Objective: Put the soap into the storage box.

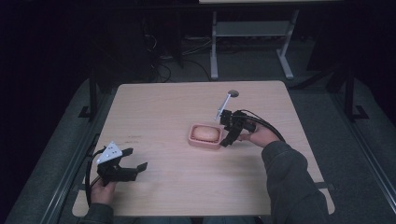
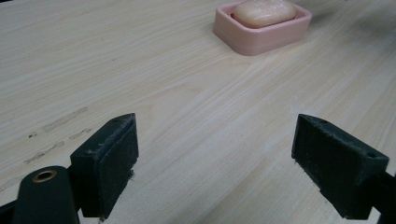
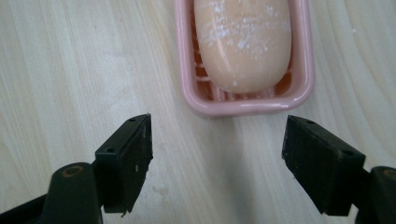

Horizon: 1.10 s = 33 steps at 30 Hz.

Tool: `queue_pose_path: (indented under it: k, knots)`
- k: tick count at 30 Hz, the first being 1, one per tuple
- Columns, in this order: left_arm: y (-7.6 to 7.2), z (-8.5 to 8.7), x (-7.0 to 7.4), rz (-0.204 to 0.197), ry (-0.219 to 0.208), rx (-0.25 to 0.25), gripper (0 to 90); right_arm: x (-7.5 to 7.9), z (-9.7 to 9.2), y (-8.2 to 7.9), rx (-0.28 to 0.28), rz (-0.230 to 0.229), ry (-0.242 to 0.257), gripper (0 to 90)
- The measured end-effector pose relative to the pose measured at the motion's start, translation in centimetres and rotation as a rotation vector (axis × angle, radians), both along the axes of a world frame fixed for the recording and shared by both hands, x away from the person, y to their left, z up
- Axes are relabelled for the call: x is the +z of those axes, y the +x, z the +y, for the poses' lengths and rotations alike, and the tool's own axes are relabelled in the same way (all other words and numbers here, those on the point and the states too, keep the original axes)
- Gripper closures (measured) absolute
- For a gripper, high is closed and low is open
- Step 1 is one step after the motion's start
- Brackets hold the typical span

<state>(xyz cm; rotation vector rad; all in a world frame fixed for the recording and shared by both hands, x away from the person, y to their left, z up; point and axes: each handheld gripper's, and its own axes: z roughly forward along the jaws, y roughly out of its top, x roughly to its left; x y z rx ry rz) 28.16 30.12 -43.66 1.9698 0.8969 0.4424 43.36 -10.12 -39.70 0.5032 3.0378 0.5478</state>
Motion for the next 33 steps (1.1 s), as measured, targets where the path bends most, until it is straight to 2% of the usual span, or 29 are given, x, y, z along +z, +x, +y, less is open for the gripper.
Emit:
queue_pose_path:
  k: [5, 27, 33]
  knots:
    - [0.0, 0.0, 0.0, 0.000, 0.000, 0.000, 14.2, -0.1, -0.2, -0.4, 0.009, -0.008, -0.003, 24.0]
    - [0.0, 0.0, -0.1, 0.004, 0.002, -0.001, 14.3, -1.0, -2.6, -2.1, -0.026, 0.001, 0.010, 23.3]
    - [-0.1, 0.0, 0.0, -0.004, -0.005, -0.003, 14.3, -1.4, -3.2, -2.6, -0.037, 0.007, -0.004, 22.9]
